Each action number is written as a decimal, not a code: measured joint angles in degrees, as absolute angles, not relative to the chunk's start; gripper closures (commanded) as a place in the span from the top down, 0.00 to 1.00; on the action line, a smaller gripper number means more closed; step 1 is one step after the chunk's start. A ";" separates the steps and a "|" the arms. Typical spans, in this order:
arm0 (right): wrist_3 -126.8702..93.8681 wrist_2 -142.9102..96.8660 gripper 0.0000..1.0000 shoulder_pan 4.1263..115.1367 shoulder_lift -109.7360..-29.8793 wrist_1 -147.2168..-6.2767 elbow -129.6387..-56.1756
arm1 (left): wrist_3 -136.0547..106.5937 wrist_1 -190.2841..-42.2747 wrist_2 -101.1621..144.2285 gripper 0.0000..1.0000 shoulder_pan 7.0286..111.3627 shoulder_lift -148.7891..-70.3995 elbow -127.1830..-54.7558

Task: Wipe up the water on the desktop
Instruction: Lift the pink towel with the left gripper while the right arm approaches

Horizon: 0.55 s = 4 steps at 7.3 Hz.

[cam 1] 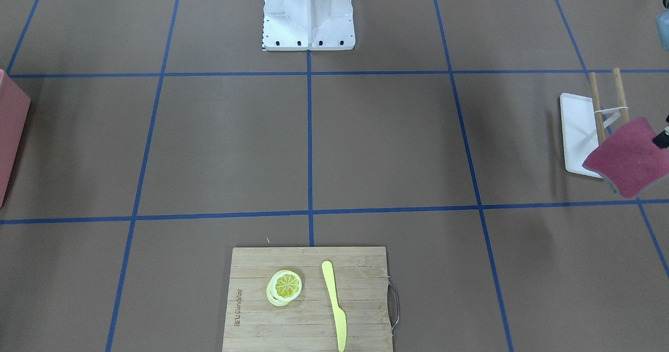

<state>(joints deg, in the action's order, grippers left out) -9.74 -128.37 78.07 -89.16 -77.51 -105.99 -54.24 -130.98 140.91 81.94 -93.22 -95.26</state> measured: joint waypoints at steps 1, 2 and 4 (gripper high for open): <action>-11.21 -128.36 1.00 76.17 -88.64 -74.05 -105.97 | -60.98 -130.96 139.80 0.00 80.94 -94.95 -96.75; -14.24 -128.27 1.00 74.01 -88.11 -69.28 -105.93 | -66.64 -130.96 138.24 0.00 78.64 -96.80 -97.94; -22.67 -126.95 1.00 68.86 -86.24 -60.10 -105.91 | -76.27 -130.94 132.04 0.00 71.31 -101.36 -98.92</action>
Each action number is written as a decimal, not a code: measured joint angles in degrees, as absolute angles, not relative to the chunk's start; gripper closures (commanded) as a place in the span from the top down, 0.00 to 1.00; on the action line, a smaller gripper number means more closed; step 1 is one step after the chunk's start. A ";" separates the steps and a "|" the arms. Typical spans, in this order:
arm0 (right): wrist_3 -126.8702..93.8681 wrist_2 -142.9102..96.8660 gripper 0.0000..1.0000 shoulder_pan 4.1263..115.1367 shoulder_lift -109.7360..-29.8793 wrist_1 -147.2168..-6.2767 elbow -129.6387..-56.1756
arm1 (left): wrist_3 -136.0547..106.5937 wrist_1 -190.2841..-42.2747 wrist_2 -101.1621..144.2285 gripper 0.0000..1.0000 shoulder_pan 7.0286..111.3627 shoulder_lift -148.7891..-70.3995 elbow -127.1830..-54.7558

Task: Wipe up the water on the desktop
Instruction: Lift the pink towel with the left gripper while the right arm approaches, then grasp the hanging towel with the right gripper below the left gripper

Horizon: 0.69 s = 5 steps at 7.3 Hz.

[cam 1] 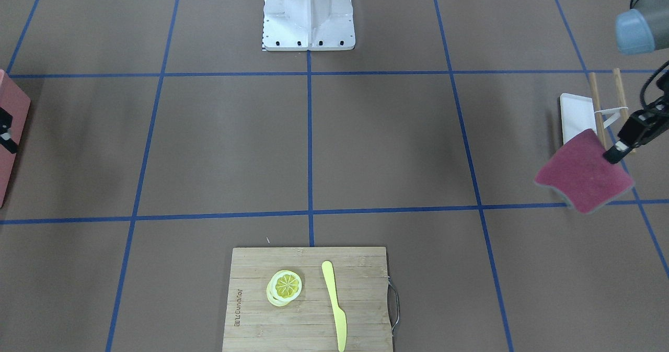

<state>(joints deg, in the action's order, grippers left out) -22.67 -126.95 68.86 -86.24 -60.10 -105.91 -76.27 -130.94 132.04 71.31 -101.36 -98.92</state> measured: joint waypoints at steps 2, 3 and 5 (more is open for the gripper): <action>-28.65 -120.93 1.00 62.35 -82.54 -56.75 -106.12 | -85.72 -130.70 126.22 0.00 64.46 -106.27 -99.02; -31.46 -117.29 0.99 58.56 -79.69 -56.24 -106.15 | -90.94 -130.51 123.86 0.00 61.04 -109.17 -98.88; -36.89 -108.39 0.99 49.84 -73.90 -56.06 -106.17 | -101.87 -129.11 118.85 0.00 53.31 -117.03 -98.12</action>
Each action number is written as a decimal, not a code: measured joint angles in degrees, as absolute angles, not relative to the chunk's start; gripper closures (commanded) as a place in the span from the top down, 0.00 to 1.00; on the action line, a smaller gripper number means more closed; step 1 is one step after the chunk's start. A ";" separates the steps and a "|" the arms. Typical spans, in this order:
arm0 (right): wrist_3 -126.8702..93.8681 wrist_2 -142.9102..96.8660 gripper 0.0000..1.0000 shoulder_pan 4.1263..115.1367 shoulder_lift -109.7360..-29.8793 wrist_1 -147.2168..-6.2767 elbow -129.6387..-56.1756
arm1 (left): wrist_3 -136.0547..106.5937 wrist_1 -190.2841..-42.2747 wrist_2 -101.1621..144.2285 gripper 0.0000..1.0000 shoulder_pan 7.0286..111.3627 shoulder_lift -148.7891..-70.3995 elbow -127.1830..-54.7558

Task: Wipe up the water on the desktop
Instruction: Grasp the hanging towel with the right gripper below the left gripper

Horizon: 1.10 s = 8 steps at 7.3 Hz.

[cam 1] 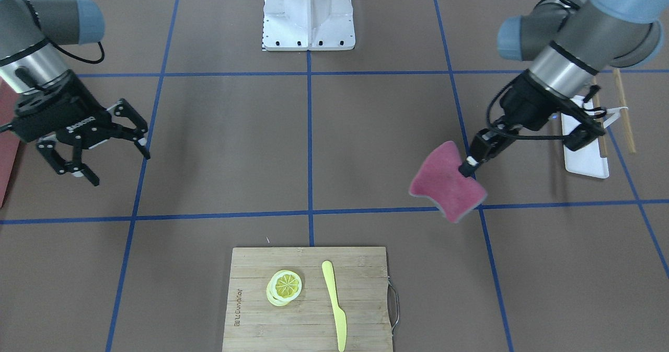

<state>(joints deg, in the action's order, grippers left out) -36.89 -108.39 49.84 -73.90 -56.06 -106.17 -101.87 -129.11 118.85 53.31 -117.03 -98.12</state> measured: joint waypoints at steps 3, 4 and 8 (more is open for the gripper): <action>-37.86 -86.73 0.98 33.87 -67.51 -56.14 -105.85 | -111.79 -126.96 113.41 0.00 45.89 -125.11 -97.90; -37.77 -82.12 0.98 30.35 -66.62 -56.24 -105.77 | -112.87 -126.87 112.43 0.00 44.75 -125.91 -97.95; -36.10 -73.08 0.93 23.72 -64.36 -56.84 -105.31 | -116.87 -126.83 110.43 0.00 41.69 -127.83 -100.22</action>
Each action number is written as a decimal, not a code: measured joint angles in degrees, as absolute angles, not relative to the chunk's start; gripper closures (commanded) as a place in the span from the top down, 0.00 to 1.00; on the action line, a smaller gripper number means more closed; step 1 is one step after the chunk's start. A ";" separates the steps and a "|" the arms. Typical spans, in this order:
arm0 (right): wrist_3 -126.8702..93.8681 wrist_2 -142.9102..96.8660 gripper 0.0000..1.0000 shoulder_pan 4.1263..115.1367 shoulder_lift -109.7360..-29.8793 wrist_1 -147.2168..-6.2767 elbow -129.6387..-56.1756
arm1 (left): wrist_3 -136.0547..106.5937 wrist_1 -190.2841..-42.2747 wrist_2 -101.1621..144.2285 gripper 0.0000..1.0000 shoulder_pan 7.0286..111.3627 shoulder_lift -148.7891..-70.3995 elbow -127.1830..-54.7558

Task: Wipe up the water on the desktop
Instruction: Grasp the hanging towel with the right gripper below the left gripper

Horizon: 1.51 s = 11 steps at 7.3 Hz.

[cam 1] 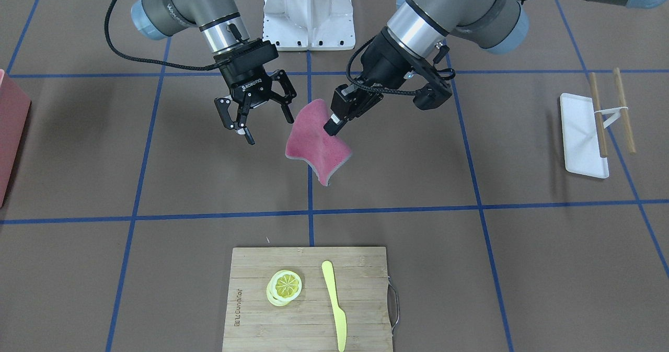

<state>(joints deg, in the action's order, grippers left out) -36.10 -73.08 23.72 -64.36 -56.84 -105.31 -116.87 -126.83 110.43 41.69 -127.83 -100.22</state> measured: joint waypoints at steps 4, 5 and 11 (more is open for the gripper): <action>-34.52 -72.11 0.55 23.47 -64.30 -56.80 -105.02 | -117.14 -126.85 110.45 0.00 38.69 -127.86 -102.81; -33.99 -71.89 0.37 23.47 -64.31 -56.84 -104.98 | -117.13 -126.86 110.42 0.00 38.39 -127.87 -103.08; -34.97 -71.93 0.00 23.80 -64.32 -56.62 -105.24 | -115.77 -126.93 110.39 0.98 38.22 -127.46 -102.92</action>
